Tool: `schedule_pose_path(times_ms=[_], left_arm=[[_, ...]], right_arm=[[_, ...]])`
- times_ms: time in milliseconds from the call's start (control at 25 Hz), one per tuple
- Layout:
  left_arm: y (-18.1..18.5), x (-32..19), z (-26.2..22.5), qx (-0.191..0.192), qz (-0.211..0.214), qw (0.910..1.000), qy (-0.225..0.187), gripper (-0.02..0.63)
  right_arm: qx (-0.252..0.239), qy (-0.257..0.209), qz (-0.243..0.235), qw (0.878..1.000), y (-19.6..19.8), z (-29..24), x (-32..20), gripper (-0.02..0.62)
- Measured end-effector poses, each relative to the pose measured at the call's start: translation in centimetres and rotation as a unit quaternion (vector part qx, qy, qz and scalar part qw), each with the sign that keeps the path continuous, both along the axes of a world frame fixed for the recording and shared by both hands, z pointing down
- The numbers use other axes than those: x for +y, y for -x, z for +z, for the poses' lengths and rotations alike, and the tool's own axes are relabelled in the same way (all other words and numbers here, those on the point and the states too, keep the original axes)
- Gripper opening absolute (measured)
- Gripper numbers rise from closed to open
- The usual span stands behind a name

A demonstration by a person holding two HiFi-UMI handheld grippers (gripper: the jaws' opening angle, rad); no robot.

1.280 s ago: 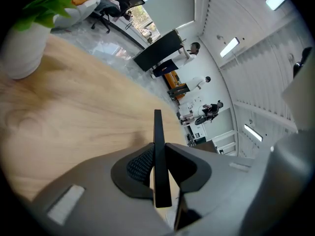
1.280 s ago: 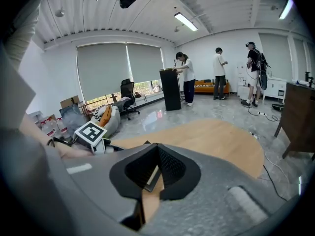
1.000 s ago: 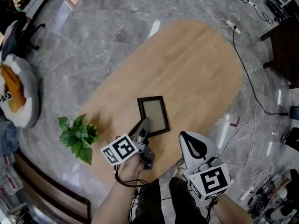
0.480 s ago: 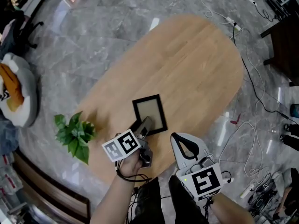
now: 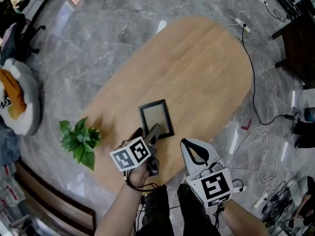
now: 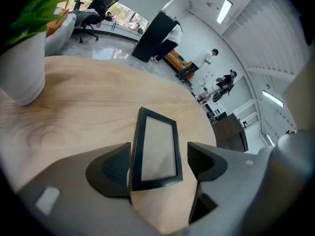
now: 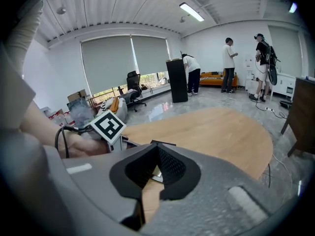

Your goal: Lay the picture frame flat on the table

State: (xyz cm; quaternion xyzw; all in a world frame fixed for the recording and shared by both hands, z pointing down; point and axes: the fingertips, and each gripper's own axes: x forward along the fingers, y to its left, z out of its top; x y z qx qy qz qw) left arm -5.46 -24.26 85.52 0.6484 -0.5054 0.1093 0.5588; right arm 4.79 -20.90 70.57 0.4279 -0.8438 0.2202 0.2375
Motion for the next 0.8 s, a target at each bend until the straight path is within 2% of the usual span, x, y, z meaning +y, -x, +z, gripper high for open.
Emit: schedule_pose_path(times_ms=[160, 200, 280, 320, 600, 800], left_arm=[[0.3, -0.1, -2.3, -0.009, 0.005, 0.9998, -0.014, 0.345], [0.5, -0.2, -3.1, -0.018, 0.009, 0.9995, -0.023, 0.32], [0.8, -0.5, -4.7, -0.035, 0.021, 0.9983, -0.04, 0.23], [0.8, -0.6, -5.6, -0.04, 0.028, 0.9976, -0.048, 0.212], [1.4, -0.8, -12.9, -0.055, 0.059, 0.9912, -0.104, 0.172], [1.1, -0.8, -19.7, -0.042, 0.073, 0.9827, -0.165, 0.17]], right_arm=[[0.007, -0.007, 0.008, 1.0, -0.7, -1.3, -0.3, 0.002], [0.008, -0.008, 0.01, 1.0, -0.8, -1.7, -0.4, 0.002], [0.009, -0.012, 0.012, 1.0, -0.9, -2.6, -0.5, 0.002], [0.01, -0.014, 0.013, 1.0, -1.0, -3.1, -0.5, 0.002], [0.002, -0.028, 0.017, 0.999, -0.7, -8.0, -0.8, 0.002], [0.002, -0.052, 0.018, 0.999, -0.7, -12.6, -0.4, 0.002]])
